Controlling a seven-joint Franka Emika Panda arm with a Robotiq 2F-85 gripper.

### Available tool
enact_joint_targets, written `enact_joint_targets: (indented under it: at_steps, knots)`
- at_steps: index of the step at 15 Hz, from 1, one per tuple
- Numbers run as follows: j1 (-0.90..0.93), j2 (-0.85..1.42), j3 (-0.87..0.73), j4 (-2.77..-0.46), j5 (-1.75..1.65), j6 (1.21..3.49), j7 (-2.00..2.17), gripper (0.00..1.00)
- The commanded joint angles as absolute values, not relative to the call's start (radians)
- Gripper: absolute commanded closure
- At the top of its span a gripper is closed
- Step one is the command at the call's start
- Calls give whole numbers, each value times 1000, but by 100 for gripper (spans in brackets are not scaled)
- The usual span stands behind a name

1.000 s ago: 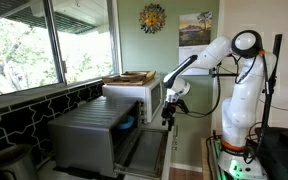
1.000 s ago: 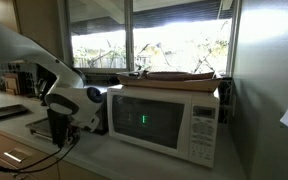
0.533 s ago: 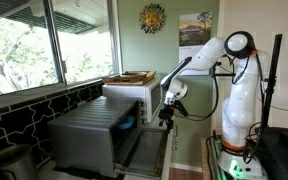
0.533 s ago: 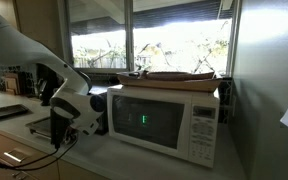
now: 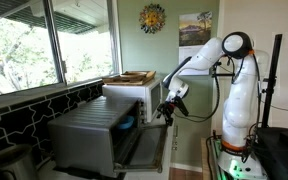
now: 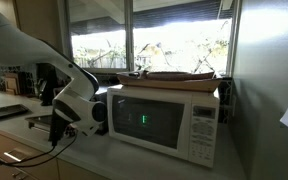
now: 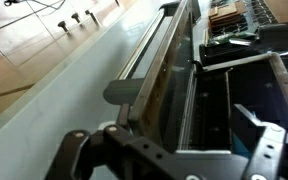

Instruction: Open the oven door then put the blue bowl in it then close it

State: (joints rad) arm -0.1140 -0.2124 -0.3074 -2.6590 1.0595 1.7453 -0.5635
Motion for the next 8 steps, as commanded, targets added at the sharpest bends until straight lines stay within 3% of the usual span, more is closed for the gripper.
enact_joint_targets:
  at_steps: [1, 8]
  knots:
    - [-154, -249, -274, -2667, 1184, 1723, -541, 0]
    - [-183, -347, -219, -2696, 1446, 1772, -515, 0]
